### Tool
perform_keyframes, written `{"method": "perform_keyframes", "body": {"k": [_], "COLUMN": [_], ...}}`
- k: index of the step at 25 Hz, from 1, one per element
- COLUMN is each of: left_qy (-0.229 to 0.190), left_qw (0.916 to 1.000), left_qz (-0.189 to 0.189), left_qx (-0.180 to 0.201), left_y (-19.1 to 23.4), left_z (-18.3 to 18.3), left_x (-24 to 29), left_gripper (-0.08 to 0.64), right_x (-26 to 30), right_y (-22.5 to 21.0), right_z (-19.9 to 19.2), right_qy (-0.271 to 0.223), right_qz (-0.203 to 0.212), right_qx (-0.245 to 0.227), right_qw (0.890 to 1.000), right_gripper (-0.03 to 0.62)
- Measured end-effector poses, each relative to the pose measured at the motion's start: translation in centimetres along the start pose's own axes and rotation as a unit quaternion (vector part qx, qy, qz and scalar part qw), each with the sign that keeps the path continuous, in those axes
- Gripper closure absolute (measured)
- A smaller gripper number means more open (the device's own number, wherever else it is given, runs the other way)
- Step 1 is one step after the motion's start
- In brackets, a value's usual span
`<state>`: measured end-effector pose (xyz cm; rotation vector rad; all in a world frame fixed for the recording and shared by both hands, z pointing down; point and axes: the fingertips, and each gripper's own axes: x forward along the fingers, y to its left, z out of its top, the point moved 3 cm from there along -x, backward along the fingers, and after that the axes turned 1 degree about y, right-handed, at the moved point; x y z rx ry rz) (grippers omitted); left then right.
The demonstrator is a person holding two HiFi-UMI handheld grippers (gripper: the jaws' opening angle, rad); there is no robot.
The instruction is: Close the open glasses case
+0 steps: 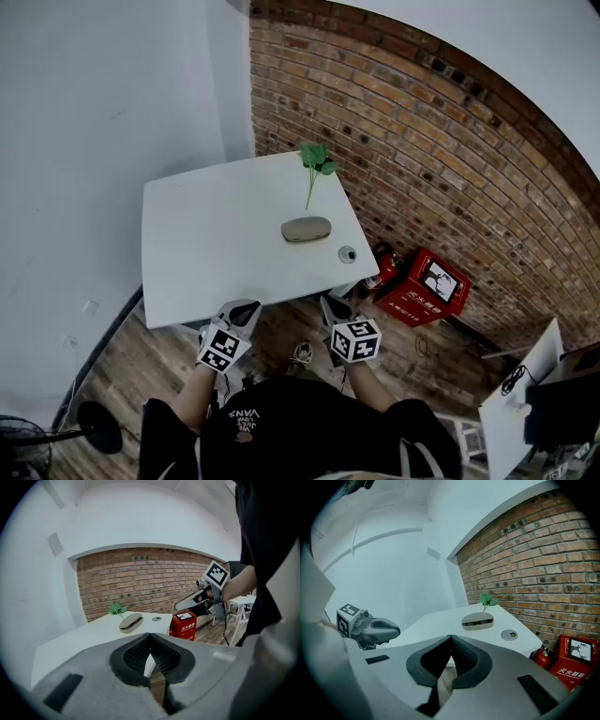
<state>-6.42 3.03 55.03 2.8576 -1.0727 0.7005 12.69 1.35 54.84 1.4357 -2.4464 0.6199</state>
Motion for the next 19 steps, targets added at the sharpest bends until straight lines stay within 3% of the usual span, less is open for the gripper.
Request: {"method": "perform_keyframes", "body": {"k": [19], "left_qy": [-0.018], "left_qw": [0.9998], "left_qz": [-0.009], "left_qx": [-0.006], "left_y": [-1.5], "left_z": [-0.2], "left_x": [-2.3], "left_gripper": [0.555], "right_x": [-1.6], "right_y": [2.3], "right_z": [-0.6], "right_qy": [0.006], "right_qz": [-0.009], "right_qx": [-0.026], "right_qw": [1.000], "right_gripper": [0.594]}}
